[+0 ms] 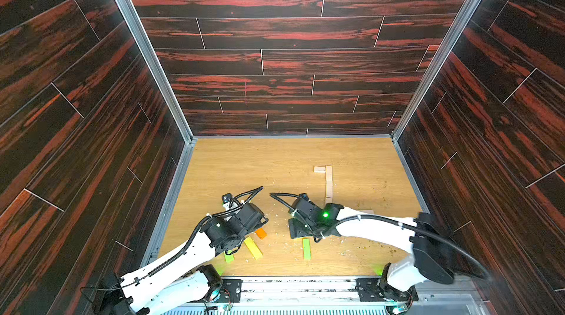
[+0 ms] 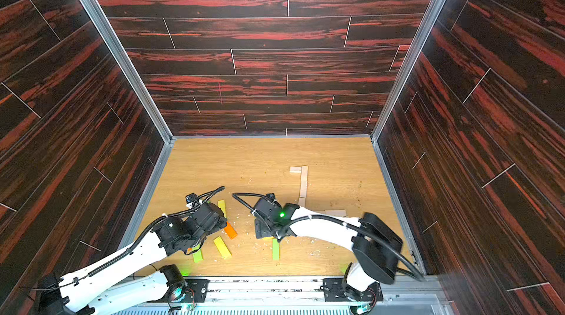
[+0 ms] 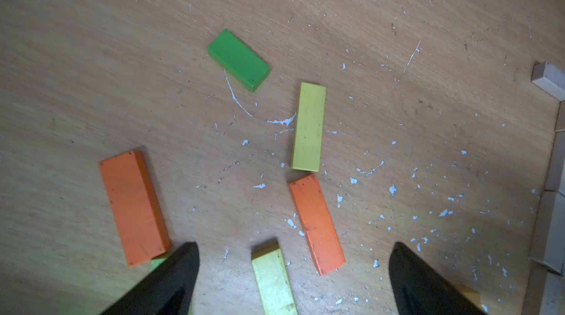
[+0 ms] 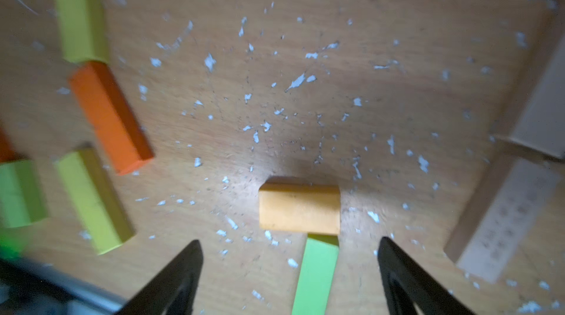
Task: Assemble a giraffe with building blocks
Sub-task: Pick up the building block from the center of the board.
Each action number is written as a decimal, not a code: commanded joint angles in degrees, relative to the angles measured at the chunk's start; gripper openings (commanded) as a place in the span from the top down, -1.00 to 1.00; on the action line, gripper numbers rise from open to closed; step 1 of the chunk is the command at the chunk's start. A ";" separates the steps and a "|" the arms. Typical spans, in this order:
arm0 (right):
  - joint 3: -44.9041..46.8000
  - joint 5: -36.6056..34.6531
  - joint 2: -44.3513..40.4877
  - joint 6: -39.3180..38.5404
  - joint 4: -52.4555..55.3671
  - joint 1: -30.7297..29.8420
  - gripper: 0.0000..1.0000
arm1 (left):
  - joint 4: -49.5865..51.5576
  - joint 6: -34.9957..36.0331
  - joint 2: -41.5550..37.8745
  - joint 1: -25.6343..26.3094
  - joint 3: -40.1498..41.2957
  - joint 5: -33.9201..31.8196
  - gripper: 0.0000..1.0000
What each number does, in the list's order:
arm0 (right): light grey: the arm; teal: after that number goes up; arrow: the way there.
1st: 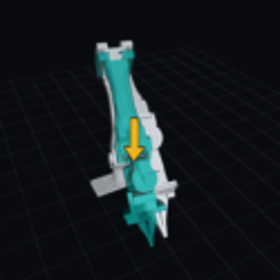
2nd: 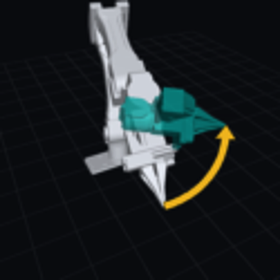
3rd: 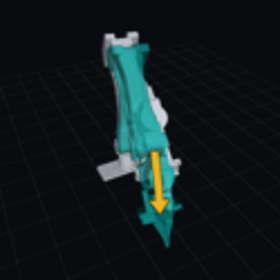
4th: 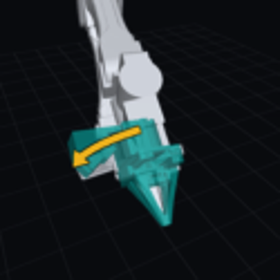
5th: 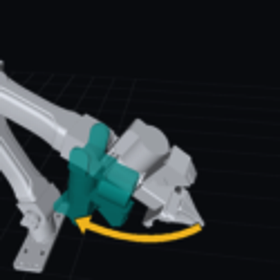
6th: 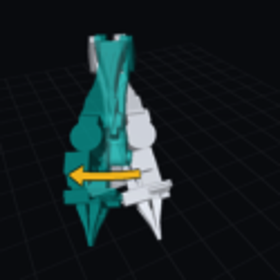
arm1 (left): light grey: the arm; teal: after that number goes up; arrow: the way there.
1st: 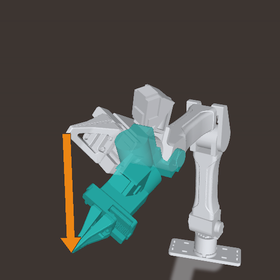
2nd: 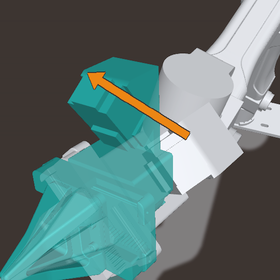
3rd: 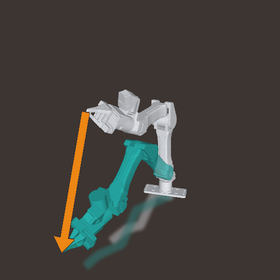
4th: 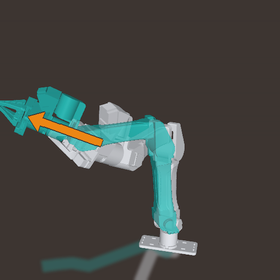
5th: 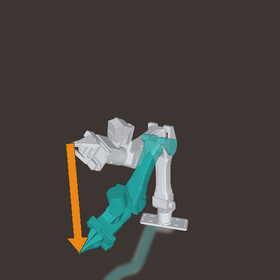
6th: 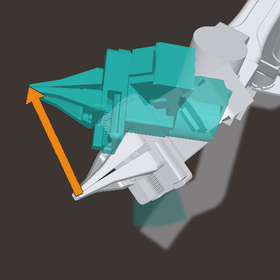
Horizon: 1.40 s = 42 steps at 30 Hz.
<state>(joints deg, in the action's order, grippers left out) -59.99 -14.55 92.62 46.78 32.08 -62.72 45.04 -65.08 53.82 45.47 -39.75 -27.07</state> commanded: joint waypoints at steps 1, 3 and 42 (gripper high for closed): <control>-1.47 1.01 3.49 -0.59 1.41 -0.23 -0.89 | 2.76 -2.50 -2.84 -0.21 0.81 -1.28 -1.00; -1.90 1.14 4.80 -0.63 1.58 -0.29 -0.90 | 4.00 -3.01 -4.72 -0.21 0.86 -1.98 -1.00; -19.09 -0.65 22.57 4.08 11.95 -0.67 0.21 | 8.45 -0.47 -22.14 -0.21 -0.90 -7.23 -0.99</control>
<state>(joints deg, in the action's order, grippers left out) -76.42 -14.20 112.88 51.13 41.80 -63.92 52.18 -66.00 32.25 45.43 -39.00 -32.49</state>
